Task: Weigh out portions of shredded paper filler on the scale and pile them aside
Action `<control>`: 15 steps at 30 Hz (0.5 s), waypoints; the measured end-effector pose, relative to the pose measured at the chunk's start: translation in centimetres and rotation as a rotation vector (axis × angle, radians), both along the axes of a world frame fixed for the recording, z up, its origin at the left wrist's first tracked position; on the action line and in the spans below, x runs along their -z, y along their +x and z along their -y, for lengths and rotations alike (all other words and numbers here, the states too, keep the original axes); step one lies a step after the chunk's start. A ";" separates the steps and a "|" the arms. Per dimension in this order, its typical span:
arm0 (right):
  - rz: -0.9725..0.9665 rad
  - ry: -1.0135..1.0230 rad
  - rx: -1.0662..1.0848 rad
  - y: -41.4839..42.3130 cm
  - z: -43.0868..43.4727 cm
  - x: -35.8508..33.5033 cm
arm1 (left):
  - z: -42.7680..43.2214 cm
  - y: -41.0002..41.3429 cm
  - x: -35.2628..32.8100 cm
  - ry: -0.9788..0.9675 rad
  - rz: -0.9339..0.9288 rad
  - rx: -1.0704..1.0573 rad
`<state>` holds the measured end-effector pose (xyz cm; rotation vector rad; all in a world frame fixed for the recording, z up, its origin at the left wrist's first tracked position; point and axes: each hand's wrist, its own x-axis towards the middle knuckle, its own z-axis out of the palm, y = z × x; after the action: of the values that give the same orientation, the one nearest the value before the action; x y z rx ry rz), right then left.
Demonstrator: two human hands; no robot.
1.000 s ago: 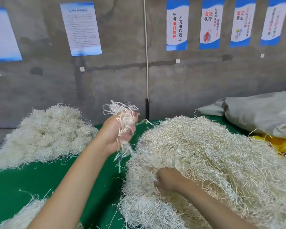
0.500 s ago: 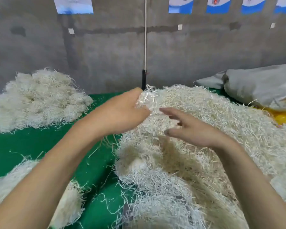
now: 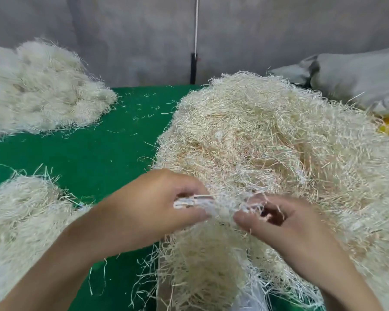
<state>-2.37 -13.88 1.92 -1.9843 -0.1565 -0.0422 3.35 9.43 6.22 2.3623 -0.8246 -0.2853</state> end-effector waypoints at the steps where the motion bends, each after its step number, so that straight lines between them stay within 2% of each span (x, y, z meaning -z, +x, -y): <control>1: -0.015 -0.041 0.002 -0.1 -0.1 0.6 | -0.2 -0.3 1.0 0.012 -0.019 -0.043; 4: -0.048 -0.120 0.025 0.1 -0.6 2.0 | -0.9 -1.0 3.8 0.101 -0.061 -0.203; 7: -0.125 -0.305 -0.042 0.2 -0.2 3.1 | -1.3 -1.4 5.5 0.222 -0.130 -0.157; 9: -0.161 -0.328 -0.081 -0.1 0.4 2.9 | -1.4 -1.7 5.7 0.258 -0.127 -0.102; 15: -0.049 -0.232 0.040 -0.4 1.9 0.9 | -1.0 -1.4 4.1 0.065 -0.210 -0.121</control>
<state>-2.75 -15.78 1.04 -2.2180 -0.0927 -0.0015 1.94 10.45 2.10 2.3803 -0.5798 -0.5060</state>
